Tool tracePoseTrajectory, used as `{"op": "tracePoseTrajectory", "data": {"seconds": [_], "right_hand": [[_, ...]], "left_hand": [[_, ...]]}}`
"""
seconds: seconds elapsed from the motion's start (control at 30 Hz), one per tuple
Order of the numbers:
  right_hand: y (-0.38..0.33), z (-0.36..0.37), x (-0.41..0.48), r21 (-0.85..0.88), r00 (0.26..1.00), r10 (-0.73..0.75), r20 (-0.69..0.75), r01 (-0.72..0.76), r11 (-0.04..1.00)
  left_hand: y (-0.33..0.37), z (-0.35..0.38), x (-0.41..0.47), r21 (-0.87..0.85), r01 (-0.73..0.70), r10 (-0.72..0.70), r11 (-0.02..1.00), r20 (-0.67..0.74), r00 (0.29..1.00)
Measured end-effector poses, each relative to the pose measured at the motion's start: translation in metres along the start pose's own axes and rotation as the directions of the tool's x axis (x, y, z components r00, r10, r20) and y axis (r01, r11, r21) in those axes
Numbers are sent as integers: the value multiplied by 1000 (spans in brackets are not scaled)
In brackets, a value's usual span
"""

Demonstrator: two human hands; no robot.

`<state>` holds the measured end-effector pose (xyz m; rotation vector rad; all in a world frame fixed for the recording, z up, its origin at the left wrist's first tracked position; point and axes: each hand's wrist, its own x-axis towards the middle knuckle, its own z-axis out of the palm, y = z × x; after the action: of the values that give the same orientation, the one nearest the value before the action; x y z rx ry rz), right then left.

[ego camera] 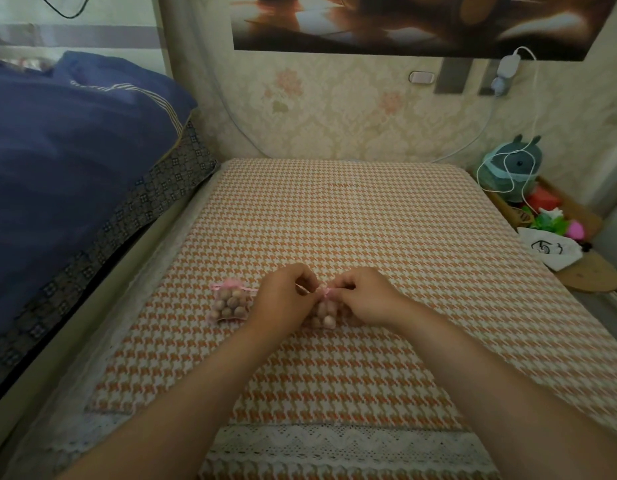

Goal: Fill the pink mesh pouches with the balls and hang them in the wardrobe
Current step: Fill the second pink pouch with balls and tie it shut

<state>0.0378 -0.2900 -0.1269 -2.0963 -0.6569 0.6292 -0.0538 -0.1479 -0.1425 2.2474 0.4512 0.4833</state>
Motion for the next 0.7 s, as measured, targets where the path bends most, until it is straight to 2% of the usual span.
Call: {"op": "tracePoseTrajectory", "data": {"seconds": [0.07,0.23,0.53,0.7], "right_hand": [[1,-3,-1,63,998,34,44,-37,997],[3,-5,2,98,994,85,62,-91,991],[4,-8,5,203,984,147,104,-166,965],[6,-13,2,209,980,135,143,-164,964]], "left_hand": [[1,0,-1,0,-6,6,1000,26,1000],[4,3,-4,52,10,-14,999,77,997],[13,5,-8,-3,59,-59,998,24,998],[11,1,-9,87,45,-53,995,95,994]]}}
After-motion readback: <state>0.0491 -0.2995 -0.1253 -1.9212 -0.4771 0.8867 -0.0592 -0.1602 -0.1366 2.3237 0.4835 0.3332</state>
